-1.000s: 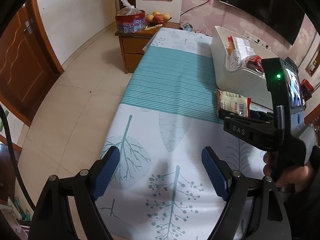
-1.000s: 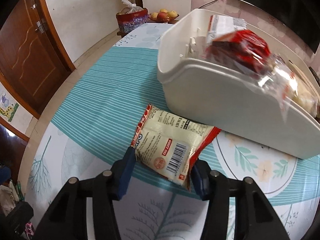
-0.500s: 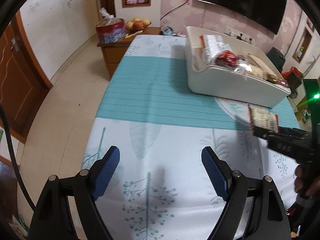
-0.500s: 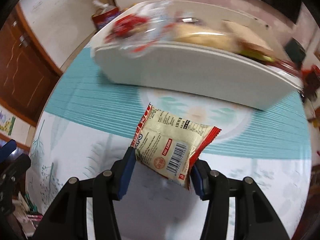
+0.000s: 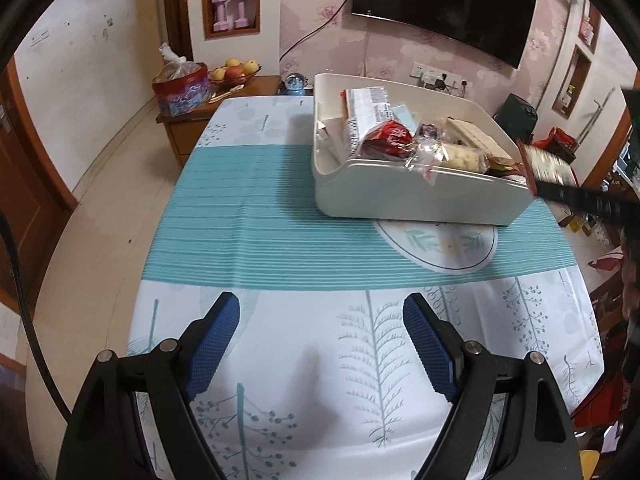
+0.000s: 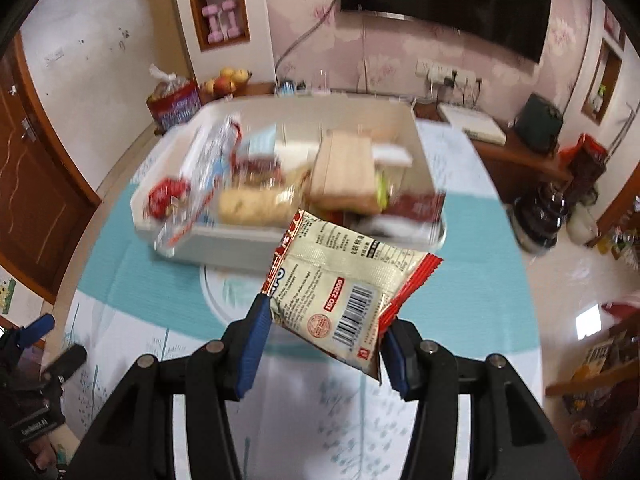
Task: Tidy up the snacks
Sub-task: 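Carry the sachet over the white tray and open the right tool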
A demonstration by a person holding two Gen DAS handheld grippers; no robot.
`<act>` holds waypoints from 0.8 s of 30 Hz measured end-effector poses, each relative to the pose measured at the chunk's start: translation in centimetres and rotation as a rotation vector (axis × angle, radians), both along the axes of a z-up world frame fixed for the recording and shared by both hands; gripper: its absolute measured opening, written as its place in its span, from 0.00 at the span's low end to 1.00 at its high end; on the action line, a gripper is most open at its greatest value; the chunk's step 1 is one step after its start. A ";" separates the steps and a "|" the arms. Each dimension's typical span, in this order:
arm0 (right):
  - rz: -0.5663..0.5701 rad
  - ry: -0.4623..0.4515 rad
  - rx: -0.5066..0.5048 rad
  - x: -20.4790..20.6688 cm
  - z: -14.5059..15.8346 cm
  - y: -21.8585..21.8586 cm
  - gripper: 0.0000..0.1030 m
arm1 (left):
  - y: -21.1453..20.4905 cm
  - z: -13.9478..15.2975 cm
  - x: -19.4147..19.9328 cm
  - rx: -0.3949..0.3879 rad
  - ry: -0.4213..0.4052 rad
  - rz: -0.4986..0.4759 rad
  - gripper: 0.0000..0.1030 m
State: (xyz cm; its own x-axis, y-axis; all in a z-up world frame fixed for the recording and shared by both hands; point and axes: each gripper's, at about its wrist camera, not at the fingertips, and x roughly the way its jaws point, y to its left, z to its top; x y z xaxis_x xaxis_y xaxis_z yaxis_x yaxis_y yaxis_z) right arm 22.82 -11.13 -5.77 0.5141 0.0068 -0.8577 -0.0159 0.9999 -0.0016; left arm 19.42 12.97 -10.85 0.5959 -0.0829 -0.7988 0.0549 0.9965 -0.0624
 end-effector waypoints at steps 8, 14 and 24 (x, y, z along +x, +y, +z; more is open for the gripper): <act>0.057 -0.107 0.019 4.2 1.4 -0.2 0.50 | -0.6 -0.1 0.9 -0.014 -0.054 -0.017 0.81; 0.080 -0.158 0.058 6.8 0.4 0.4 0.51 | -0.8 0.7 1.0 -0.035 -0.140 0.001 0.81; 0.059 -0.168 0.159 8.2 -1.4 0.7 0.71 | -1.3 1.3 0.6 -0.060 -0.167 0.006 0.81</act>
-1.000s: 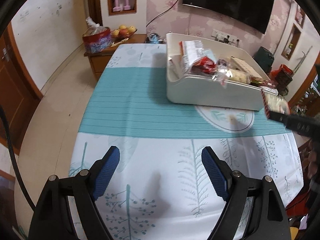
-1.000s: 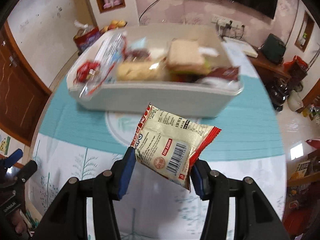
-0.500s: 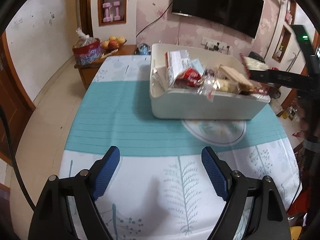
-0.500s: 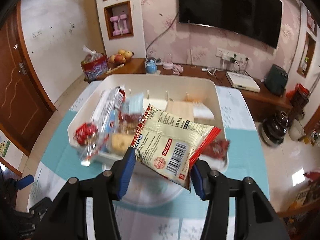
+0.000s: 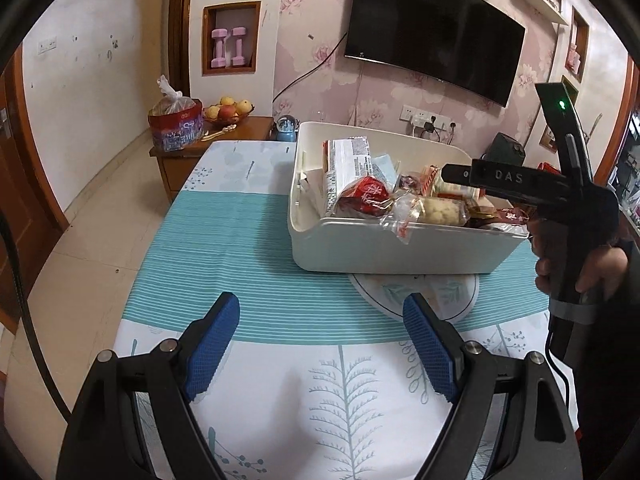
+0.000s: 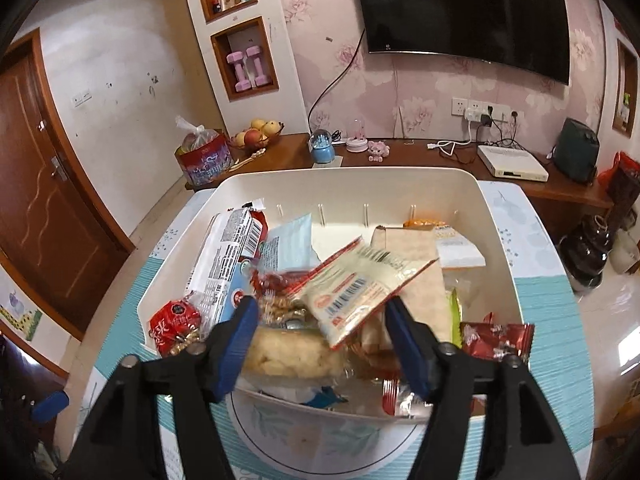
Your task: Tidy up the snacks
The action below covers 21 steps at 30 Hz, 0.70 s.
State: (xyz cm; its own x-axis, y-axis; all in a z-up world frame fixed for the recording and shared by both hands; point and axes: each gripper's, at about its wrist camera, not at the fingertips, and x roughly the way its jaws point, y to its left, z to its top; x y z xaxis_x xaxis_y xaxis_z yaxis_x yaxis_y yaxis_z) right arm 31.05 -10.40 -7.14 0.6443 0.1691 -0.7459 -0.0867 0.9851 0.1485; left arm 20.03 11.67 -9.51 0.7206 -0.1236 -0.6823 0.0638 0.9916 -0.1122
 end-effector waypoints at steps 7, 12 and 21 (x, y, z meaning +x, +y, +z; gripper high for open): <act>-0.003 -0.002 0.008 -3.4 1.1 -1.3 0.79 | -1.0 1.9 -1.9 -0.019 -0.036 -0.013 0.81; -0.035 0.036 0.039 -7.9 0.8 -2.4 0.84 | -2.0 3.1 -4.1 -0.040 -0.035 -0.022 0.81; -0.107 0.092 0.022 -19.3 1.1 -3.5 0.88 | -4.1 4.1 -9.9 -0.041 -0.002 -0.028 0.81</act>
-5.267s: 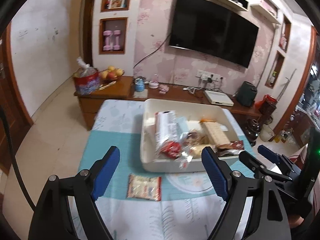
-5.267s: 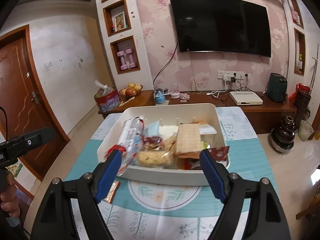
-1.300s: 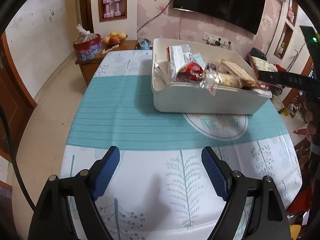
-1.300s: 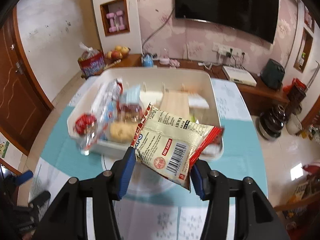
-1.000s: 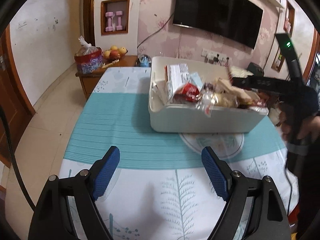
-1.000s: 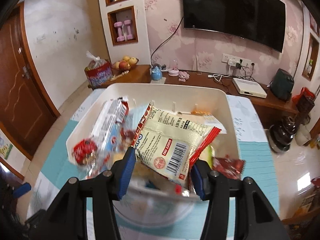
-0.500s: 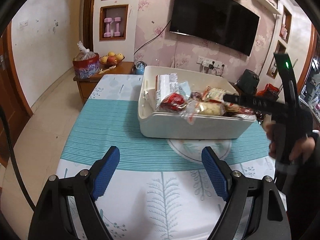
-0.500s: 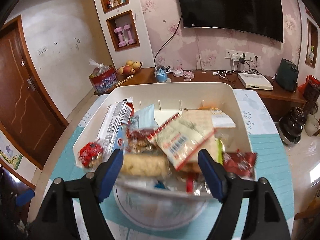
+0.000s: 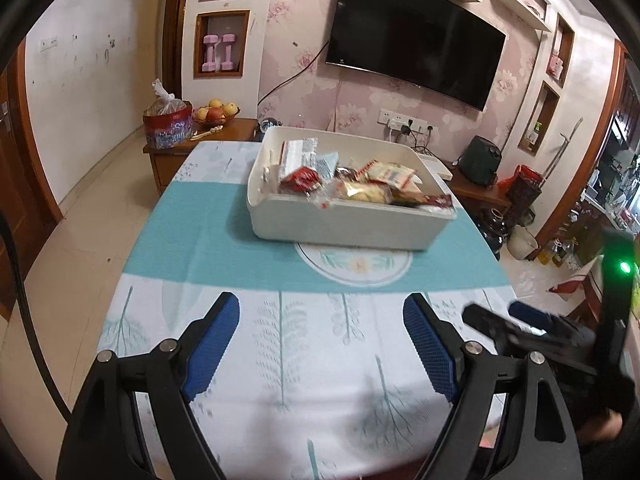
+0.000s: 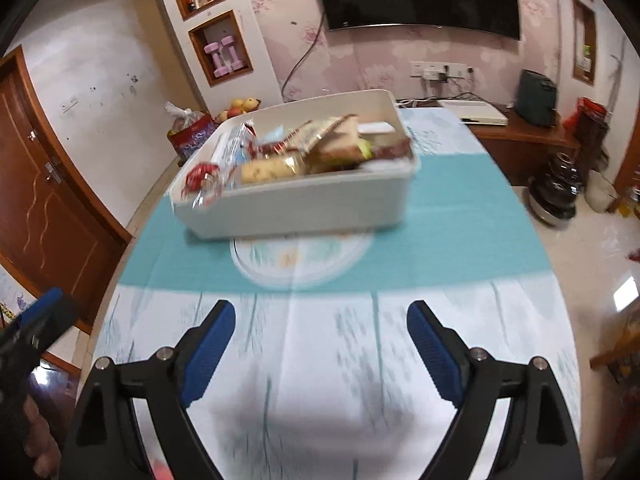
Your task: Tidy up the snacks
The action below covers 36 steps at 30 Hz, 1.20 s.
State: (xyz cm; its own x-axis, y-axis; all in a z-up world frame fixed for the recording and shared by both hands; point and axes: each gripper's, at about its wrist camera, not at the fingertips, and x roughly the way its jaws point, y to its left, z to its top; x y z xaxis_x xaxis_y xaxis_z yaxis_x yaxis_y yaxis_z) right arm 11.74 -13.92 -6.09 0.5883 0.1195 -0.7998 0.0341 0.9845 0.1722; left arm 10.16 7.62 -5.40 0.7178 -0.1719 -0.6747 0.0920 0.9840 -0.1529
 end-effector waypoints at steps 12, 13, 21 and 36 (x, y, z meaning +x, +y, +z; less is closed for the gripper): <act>-0.043 -0.071 -0.029 -10.0 4.0 1.6 0.95 | -0.9 2.3 -5.3 0.071 -0.054 0.046 0.90; -0.043 -0.080 -0.032 -10.3 4.3 1.6 0.95 | -0.8 2.5 -5.7 0.074 -0.059 0.052 0.90; -0.051 -0.141 -0.054 -11.7 6.1 2.4 1.00 | -0.7 3.5 -7.0 0.114 -0.091 0.092 0.99; -0.051 -0.157 -0.070 -12.6 6.5 3.8 1.00 | -0.5 2.9 -7.0 0.180 -0.068 0.139 0.99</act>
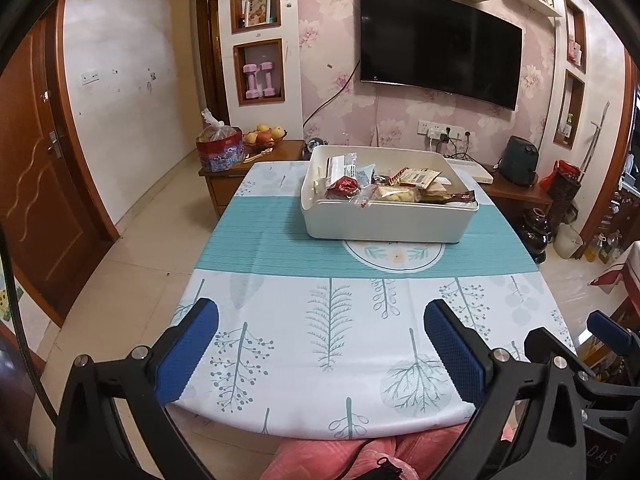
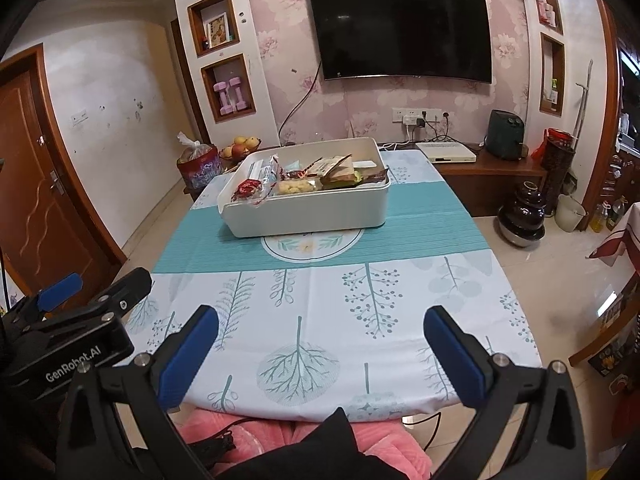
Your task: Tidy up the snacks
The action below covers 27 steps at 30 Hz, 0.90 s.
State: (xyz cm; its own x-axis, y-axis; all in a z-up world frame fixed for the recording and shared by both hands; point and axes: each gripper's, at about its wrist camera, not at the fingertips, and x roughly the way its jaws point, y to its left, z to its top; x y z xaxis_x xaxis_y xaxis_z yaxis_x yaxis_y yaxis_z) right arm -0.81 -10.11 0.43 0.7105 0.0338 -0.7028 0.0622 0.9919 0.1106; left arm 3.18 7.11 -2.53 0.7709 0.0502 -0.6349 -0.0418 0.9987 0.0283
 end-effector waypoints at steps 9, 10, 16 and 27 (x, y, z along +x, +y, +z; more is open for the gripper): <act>0.024 0.024 0.005 0.6 -0.6 0.6 1.00 | 0.4 -0.4 0.1 -0.007 0.007 0.010 0.99; 0.024 0.026 0.006 0.7 -0.7 0.6 1.00 | 0.4 -0.4 0.1 -0.009 0.008 0.010 0.99; 0.023 0.041 0.008 0.7 -1.0 0.6 1.00 | 0.5 -1.0 0.3 -0.013 0.028 0.015 0.99; 0.024 0.067 0.020 1.0 -1.6 0.5 1.00 | 0.4 -1.2 0.4 -0.011 0.040 0.016 0.99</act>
